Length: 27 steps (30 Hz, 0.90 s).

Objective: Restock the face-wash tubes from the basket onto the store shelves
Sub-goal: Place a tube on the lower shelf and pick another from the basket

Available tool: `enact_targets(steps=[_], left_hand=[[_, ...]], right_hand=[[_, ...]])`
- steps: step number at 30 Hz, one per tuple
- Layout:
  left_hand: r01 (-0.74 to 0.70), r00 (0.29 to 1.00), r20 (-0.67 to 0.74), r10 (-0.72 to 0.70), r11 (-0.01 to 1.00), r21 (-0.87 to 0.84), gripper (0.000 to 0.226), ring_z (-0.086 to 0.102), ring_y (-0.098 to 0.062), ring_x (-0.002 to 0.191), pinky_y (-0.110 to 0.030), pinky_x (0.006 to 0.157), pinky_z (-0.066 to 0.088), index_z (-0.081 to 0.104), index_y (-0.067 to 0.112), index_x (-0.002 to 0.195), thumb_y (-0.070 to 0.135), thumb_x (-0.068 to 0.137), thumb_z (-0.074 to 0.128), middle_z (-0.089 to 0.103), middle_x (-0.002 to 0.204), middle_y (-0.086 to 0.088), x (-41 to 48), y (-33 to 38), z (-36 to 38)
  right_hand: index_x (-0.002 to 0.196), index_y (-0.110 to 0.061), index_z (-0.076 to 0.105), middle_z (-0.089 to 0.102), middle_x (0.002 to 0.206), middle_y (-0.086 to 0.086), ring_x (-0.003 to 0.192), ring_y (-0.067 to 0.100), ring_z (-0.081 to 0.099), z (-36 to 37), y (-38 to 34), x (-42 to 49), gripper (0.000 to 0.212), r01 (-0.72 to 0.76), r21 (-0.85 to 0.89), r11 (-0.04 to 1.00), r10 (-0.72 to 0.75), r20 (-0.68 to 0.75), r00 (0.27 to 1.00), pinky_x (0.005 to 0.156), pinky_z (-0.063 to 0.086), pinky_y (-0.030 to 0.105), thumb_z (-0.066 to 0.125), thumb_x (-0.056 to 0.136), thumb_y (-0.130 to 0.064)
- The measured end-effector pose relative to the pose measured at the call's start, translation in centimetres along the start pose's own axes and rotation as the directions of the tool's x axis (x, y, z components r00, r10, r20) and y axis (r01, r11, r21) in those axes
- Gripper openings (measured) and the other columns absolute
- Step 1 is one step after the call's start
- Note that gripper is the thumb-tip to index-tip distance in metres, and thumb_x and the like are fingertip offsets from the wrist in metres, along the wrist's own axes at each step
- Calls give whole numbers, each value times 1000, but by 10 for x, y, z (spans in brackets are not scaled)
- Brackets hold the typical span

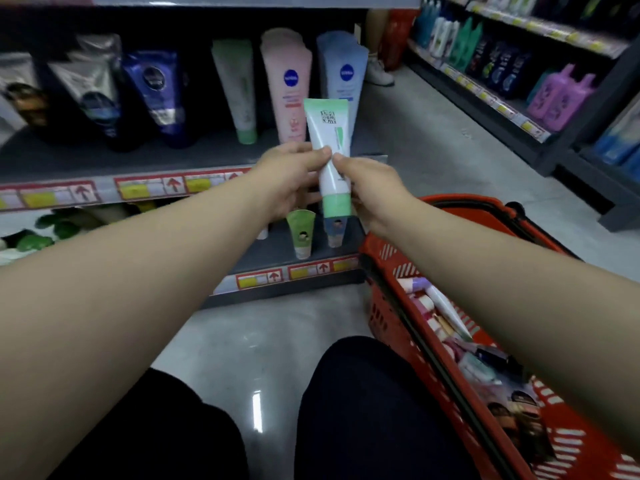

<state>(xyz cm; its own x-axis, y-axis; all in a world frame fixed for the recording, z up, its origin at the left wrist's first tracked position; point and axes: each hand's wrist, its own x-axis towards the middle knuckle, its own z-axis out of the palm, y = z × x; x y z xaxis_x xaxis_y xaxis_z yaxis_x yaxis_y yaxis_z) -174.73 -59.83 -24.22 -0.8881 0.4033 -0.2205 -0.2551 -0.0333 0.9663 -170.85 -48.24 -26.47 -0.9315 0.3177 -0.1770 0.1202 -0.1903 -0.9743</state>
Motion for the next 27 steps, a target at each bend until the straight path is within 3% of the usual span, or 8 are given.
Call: enact_targets(steps=[2, 4, 7, 9, 13, 17, 24, 27], left_hand=[[-79, 995, -55, 79, 997, 9, 14, 68, -12, 79, -26, 61, 56, 62, 16, 106, 14, 92, 59, 69, 95, 0, 0, 8, -21], [-148, 983, -108, 150, 988, 34, 17, 68, -14, 80, -25, 60, 55, 63, 12, 108, 11, 91, 60, 69, 96, -1, 4, 14, -41], [-228, 958, -161, 238, 970, 83, 22, 67, -14, 81, -25, 64, 56, 64, 10, 112, 5, 91, 58, 69, 98, -1, 15, 18, -68], [-262, 942, -183, 280, 958, 116, 29, 68, -19, 92, -32, 76, 58, 63, 7, 118, 2, 90, 58, 69, 108, -6, 26, 18, -85], [-306, 910, -226, 347, 931, 198, 32, 67, -23, 104, -45, 93, 53, 66, 10, 117, 3, 86, 61, 69, 113, -8, 49, 23, -115], [-342, 888, -237, 394, 910, 234, 32, 67, -17, 104, -41, 95, 52, 67, 15, 117, 6, 87, 60, 70, 112, -3, 69, 27, -133], [-322, 897, -221, 384, 908, 269, 37, 62, -13, 110, -36, 101, 49, 61, 15, 126, 7, 89, 60, 66, 121, -1, 96, 25, -148], [-331, 892, -216, 397, 899, 286, 39, 63, -14, 108, -37, 99, 49, 60, 16, 127, 7, 89, 60, 67, 119, -2, 104, 17, -150]], right_hand=[[105, -8, 64, 69, 95, 10, 82, 21, 66, 21, -4, 6, 18, 37, -39, 999, -35, 42, 999, 71, 55, 31, 62, 91, -20], [103, -10, 64, 68, 91, 7, 78, 16, 65, 42, -8, 13, 13, 65, -55, 996, -60, 88, 994, 67, 55, 25, 59, 93, -17], [112, -7, 63, 69, 105, 12, 87, 18, 65, 71, -9, 28, 21, 115, -137, 984, -100, 108, 989, 72, 57, 29, 56, 94, -14], [117, -5, 63, 68, 112, 14, 93, 20, 65, 89, -8, 41, 25, 164, -184, 969, -146, 104, 984, 75, 57, 30, 56, 94, -12], [112, -5, 67, 70, 106, 14, 98, 27, 67, 120, -10, 67, 23, 267, -317, 910, -265, 50, 963, 88, 54, 45, 60, 91, -12], [109, -10, 67, 70, 104, 7, 95, 21, 65, 143, -14, 88, 21, 330, -509, 795, -367, 30, 930, 88, 53, 38, 61, 90, -18], [114, -9, 65, 69, 109, 9, 99, 22, 63, 154, -6, 117, 26, 306, -564, 767, -368, 3, 930, 90, 52, 37, 60, 91, -18], [118, -11, 64, 68, 112, 7, 100, 20, 62, 152, 1, 124, 28, 308, -588, 748, -380, 1, 925, 88, 50, 31, 58, 92, -20]])
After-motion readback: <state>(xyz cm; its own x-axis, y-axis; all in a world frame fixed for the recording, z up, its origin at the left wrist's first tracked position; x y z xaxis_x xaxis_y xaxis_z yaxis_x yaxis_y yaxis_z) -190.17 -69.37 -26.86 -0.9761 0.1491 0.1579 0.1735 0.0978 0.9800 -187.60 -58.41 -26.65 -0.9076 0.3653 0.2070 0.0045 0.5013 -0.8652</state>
